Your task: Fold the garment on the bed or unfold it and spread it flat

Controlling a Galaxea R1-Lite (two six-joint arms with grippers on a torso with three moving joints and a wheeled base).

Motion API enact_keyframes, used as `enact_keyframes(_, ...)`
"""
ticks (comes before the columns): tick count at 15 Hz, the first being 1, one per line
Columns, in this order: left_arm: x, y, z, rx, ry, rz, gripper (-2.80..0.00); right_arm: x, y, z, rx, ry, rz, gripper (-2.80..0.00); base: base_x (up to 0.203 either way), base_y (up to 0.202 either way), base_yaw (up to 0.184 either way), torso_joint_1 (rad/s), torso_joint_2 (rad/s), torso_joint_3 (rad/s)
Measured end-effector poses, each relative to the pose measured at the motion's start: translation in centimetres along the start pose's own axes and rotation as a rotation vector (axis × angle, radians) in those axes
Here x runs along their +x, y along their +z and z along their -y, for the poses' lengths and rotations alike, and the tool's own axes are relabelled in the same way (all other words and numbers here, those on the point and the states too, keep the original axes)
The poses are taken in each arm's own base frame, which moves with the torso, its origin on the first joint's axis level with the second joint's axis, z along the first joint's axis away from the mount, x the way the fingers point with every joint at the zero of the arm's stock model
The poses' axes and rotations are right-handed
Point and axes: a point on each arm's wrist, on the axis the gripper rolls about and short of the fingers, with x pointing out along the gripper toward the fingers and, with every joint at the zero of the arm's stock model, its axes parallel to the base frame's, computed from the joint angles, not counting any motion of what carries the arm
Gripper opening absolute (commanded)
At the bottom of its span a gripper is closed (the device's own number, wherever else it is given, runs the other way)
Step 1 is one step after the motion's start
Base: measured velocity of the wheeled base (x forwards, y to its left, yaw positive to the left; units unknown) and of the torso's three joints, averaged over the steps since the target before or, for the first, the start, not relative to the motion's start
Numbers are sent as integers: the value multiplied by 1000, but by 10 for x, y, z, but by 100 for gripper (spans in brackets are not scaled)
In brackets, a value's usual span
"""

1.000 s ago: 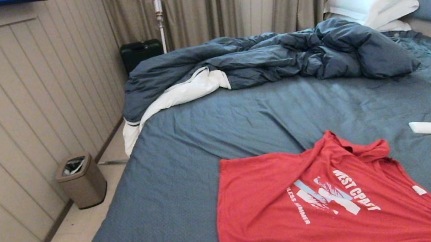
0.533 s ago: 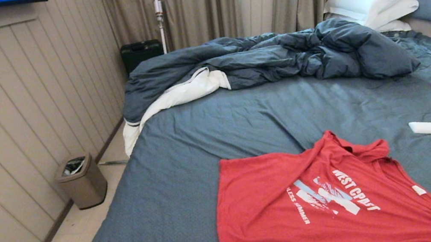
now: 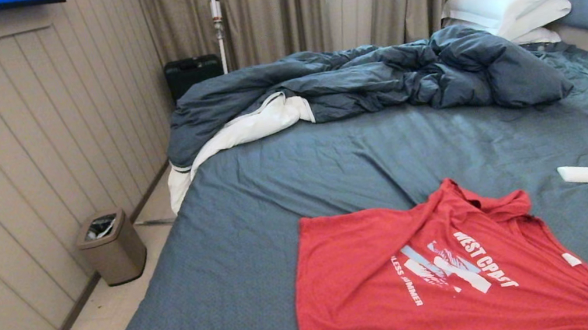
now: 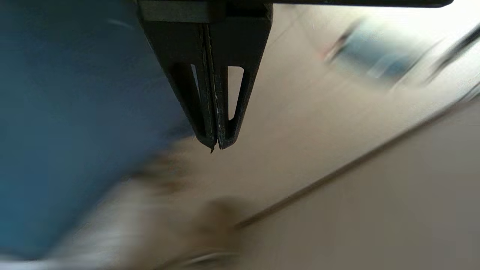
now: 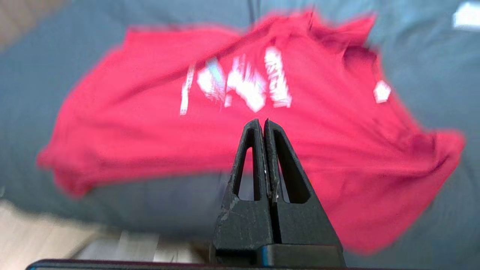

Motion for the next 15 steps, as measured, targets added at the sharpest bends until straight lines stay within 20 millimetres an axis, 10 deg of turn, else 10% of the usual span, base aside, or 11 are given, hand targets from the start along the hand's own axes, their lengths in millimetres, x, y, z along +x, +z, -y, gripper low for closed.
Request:
enact_keyframes(8,12,17,16,191,-602,251,-280,-3,16,0,-54,-16,187,-280,0,0,0,0,0,0)
enact_keyframes(15,11,15,9,345,-509,371,-280,-9,34,0,-131,-99,379,-280,0,0,0,0,0,0)
